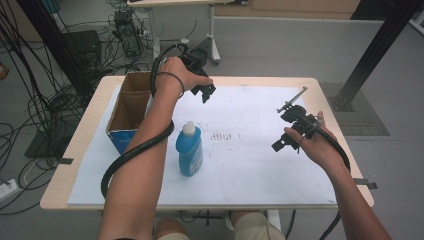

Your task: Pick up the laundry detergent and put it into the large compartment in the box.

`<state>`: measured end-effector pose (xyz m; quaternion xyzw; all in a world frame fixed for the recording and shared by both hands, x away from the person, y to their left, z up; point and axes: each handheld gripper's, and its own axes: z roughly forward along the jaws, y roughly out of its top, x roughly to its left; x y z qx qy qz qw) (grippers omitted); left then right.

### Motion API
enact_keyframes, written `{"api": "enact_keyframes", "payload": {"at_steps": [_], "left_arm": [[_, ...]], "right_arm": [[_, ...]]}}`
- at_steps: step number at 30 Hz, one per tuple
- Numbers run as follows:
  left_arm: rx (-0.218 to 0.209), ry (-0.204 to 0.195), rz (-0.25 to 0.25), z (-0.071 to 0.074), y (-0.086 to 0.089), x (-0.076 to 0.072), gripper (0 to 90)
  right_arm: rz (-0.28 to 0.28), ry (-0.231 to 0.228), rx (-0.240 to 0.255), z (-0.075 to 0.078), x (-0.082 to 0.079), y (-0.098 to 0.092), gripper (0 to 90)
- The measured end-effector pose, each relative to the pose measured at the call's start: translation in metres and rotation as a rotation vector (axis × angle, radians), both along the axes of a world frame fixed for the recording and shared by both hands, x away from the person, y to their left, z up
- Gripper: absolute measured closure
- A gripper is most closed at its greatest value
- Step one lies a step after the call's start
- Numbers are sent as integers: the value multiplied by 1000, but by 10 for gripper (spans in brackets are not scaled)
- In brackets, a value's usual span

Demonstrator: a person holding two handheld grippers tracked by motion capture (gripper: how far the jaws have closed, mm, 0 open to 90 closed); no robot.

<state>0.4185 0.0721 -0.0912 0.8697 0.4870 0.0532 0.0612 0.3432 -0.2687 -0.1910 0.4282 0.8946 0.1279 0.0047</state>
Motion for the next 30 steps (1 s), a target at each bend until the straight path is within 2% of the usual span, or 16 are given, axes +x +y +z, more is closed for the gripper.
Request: {"api": "enact_keyframes", "payload": {"at_steps": [13,19,24,30], "left_arm": [[-1,-3,-1,2,0,-1,64],[7,13,-6,4,2,-4,64],[-16,16,-1,8,5,-13,64],[-12,13,-4,17,5,-24,64]], "right_arm": [[-7,0,-2,0,0,0,92],[-6,1,-3,1,0,0,92],[-8,-3,0,3,-2,-1,92],[-8,-7,2,4,-4,-2,92]]}}
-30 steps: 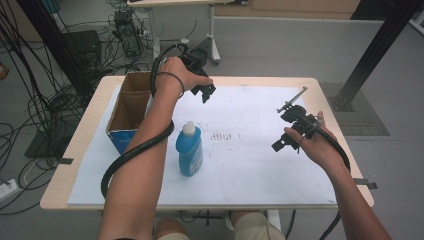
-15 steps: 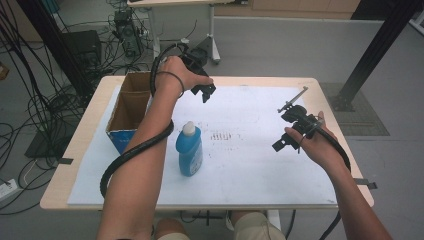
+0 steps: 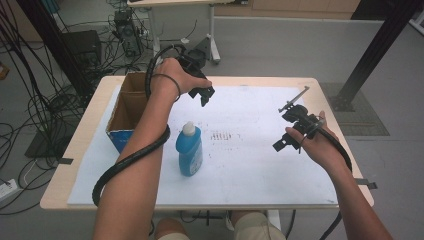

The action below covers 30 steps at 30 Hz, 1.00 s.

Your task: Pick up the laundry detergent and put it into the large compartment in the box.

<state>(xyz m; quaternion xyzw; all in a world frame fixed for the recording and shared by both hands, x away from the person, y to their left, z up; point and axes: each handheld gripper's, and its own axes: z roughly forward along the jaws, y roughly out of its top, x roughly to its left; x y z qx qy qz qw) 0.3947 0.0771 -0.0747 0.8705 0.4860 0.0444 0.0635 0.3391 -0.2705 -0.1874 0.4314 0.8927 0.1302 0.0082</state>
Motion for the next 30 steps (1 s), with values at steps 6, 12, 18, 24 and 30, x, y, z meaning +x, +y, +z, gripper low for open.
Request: {"api": "enact_keyframes", "payload": {"at_steps": [6,12,18,24,30], "left_arm": [[-5,2,-11,4,-2,-13,55],[-11,2,-23,7,-2,-25,58],[-2,12,-41,11,-4,-39,59],[-2,22,-55,12,-6,-48,60],[9,21,-55,13,-7,-53,59]], "right_arm": [[5,3,3,1,0,3,92],[18,-3,4,2,-3,5,92],[21,-5,2,4,-4,7,92],[29,-5,3,4,-5,8,92],[26,-7,6,4,-6,10,92]]}}
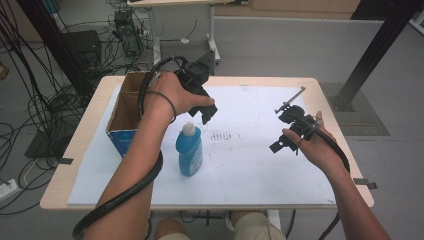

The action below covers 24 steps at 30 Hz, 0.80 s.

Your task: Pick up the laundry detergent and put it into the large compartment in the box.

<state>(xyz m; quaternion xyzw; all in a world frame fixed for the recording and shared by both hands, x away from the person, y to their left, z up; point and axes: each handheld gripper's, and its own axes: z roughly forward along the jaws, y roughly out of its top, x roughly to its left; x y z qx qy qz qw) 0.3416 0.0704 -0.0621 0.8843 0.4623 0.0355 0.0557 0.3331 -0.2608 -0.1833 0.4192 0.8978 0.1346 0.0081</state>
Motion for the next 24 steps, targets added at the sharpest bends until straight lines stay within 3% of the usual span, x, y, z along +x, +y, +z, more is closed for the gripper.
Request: {"api": "enact_keyframes", "payload": {"at_steps": [16,24], "left_arm": [[10,54,-5,-32,-1,8,58],[18,55,-11,-47,-3,7,55]], "right_arm": [[-2,-8,6,1,-1,0,92],[-1,-5,4,0,0,2,92]]}}
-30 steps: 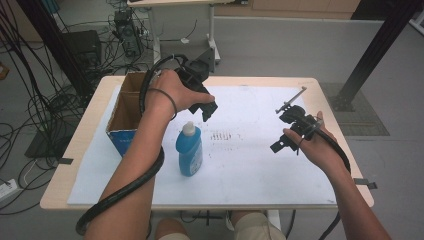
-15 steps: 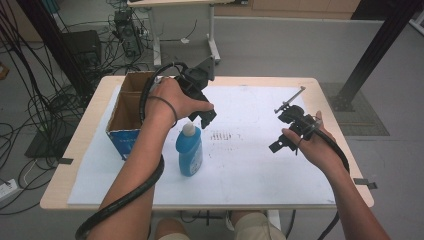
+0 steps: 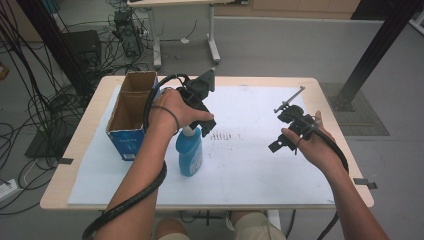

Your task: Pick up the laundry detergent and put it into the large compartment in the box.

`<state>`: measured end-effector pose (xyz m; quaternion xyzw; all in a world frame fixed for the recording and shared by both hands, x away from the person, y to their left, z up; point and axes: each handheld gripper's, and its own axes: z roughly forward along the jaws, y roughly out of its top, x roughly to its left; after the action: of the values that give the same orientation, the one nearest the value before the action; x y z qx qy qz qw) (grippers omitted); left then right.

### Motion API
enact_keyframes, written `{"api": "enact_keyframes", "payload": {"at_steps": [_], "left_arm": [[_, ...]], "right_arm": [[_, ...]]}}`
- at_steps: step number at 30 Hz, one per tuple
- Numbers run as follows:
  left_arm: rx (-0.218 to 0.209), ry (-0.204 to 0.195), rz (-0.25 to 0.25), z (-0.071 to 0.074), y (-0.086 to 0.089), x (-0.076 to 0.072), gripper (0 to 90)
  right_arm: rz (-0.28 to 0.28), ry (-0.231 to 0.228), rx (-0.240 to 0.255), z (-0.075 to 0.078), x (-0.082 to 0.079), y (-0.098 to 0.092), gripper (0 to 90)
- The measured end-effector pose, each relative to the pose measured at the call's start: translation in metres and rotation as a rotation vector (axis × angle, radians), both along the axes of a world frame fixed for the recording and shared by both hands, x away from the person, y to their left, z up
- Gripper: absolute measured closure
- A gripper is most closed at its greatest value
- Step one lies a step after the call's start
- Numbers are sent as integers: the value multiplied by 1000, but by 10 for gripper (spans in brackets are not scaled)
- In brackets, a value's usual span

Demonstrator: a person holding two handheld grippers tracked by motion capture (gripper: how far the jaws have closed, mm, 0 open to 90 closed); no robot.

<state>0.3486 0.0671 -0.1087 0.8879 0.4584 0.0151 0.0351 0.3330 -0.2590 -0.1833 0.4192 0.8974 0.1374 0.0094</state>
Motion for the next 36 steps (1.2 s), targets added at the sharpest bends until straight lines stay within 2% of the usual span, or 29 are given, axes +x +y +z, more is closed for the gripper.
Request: {"api": "enact_keyframes", "payload": {"at_steps": [7,15,28,36], "left_arm": [[14,2,-11,-13,-3,-2,56],[19,22,-8,-28,-2,-1,56],[21,30,-9,-46,-2,0,53],[39,29,-15,-54,-6,2,54]], "right_arm": [[2,1,6,-2,1,1,92],[7,7,6,-5,2,2,92],[9,12,6,-8,3,3,92],[8,16,10,-10,4,2,92]]}}
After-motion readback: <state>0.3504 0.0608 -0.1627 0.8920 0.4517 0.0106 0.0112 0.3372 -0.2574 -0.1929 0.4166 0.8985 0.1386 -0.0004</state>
